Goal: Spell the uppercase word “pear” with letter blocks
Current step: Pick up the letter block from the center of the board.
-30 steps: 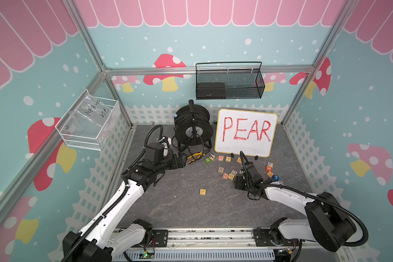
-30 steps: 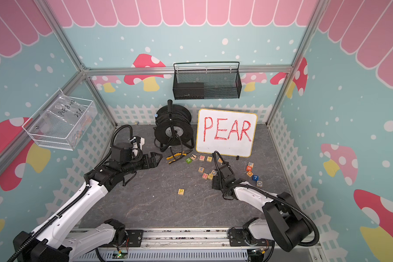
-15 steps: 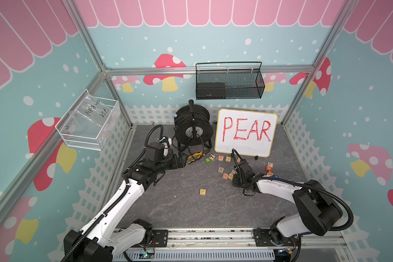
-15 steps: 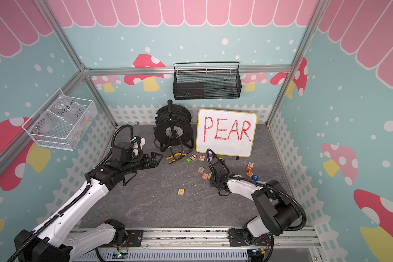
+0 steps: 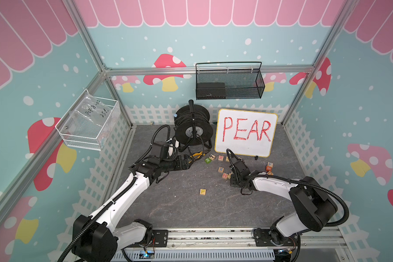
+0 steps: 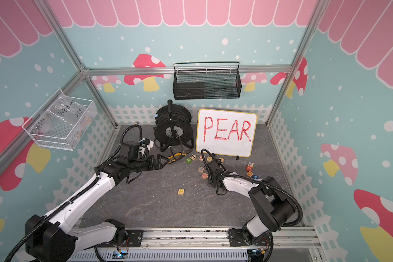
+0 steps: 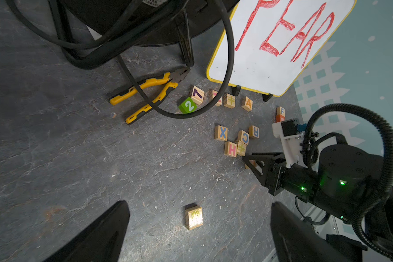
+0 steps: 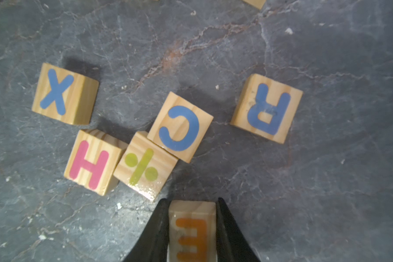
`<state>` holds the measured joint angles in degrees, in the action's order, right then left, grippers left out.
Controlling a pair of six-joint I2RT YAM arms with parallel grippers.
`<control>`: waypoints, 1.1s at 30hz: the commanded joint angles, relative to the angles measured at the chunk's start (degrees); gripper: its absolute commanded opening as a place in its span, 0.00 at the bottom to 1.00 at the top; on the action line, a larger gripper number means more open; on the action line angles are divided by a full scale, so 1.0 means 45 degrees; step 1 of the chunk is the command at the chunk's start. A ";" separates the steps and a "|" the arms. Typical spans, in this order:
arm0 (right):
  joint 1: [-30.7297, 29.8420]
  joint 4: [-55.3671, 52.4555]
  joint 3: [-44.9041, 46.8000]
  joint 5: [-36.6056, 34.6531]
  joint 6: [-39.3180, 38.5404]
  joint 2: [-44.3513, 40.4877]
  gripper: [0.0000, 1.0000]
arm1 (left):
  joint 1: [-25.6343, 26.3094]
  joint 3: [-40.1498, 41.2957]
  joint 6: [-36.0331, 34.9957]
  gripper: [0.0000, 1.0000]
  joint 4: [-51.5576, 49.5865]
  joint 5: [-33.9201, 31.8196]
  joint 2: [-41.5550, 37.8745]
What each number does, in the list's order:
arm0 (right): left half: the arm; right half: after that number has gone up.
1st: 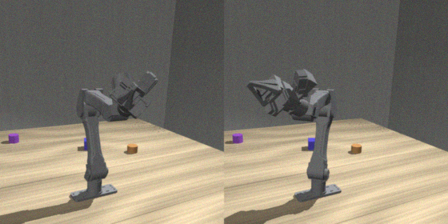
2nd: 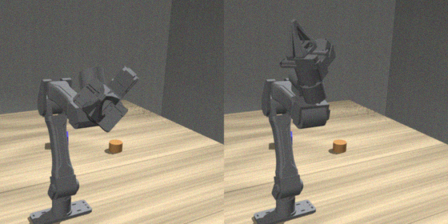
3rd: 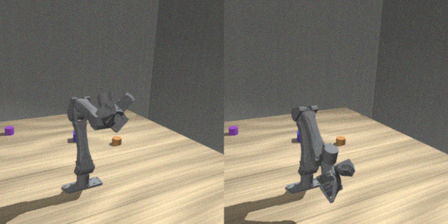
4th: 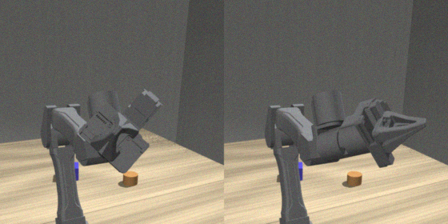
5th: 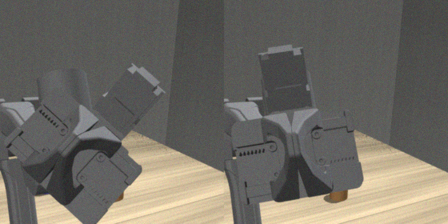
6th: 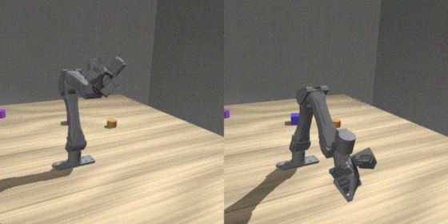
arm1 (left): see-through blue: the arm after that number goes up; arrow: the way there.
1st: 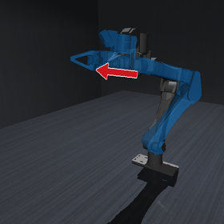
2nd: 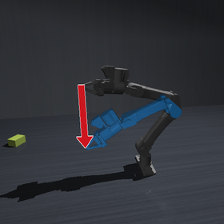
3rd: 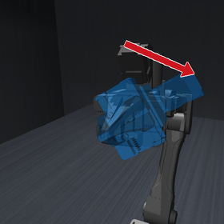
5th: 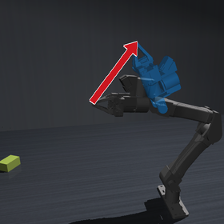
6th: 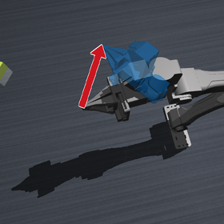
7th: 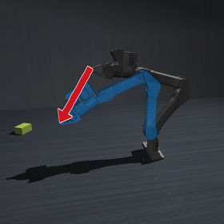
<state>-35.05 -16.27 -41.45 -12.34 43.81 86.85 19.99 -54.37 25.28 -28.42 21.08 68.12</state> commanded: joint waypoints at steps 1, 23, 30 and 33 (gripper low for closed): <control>-0.0250 -0.0676 -0.0223 -0.0072 -0.0780 -0.0954 0.28 | -0.0051 -0.0388 -0.0243 0.99 -0.0089 0.0585 0.0091; -0.3769 0.0566 -0.1682 0.1053 -0.4647 0.0704 0.29 | -0.0063 -0.0749 -0.0539 0.99 -0.0956 -0.0666 0.0587; -0.4173 0.0578 -0.2028 0.1370 -0.4892 0.1433 0.29 | -0.0094 -0.0856 -0.0588 0.99 -0.1122 -0.0880 0.0485; -0.4318 0.0404 -0.2228 0.1294 -0.4912 0.1786 0.29 | -0.0108 -0.0862 -0.0588 0.99 -0.1200 -0.1125 0.0419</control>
<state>-53.76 -14.20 -50.00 -6.74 22.96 93.32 19.92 -56.47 23.77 -32.18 17.78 70.98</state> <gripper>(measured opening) 0.314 0.994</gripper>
